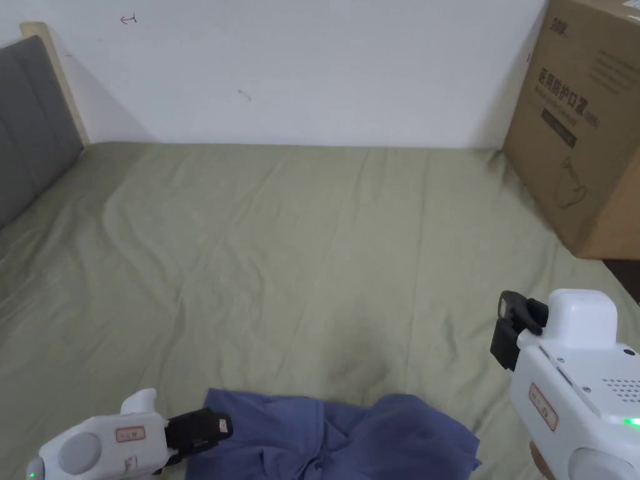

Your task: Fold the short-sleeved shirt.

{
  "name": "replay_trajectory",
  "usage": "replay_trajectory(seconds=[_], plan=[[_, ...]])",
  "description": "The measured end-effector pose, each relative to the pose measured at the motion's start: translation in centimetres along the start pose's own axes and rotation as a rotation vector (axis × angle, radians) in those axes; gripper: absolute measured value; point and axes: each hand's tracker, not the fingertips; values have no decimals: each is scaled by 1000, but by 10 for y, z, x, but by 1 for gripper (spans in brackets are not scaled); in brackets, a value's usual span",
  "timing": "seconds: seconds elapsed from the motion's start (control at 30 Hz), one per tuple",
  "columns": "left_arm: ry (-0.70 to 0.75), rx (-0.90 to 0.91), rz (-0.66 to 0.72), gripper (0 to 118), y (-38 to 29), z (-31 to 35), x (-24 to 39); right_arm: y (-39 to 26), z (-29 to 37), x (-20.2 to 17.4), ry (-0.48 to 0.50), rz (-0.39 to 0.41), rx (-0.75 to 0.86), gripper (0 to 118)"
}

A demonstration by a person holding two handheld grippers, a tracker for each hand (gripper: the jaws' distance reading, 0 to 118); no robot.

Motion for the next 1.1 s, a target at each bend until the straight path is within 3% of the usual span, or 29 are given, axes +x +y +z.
replay_trajectory(seconds=[0.1, 0.2, 0.27, 0.37, 0.53, 0.9, 1.1], plan=[[-6, -22, 4, 51, 3, -9, -5, -2, -3, -1, -5, -1, -6, 0], [20, -36, -78, 41, 0, -19, 2, -4, -8, 0, -9, -4, -17, 0], [55, -36, -114, 15, -1, -23, 6, -4, -9, 1, -14, -4, -23, 0], [36, -29, -111, 11, -1, -19, 11, -3, -11, 2, -17, -3, -25, 0], [107, 48, -333, 9, -6, 6, 37, 2, -11, 0, -15, 9, -19, 0], [305, 133, -376, 10, 17, 89, 17, 8, 0, -4, 16, 21, 10, 0], [382, 144, -511, 10, 10, 93, 76, 8, 3, -6, 25, 15, 17, 0]])
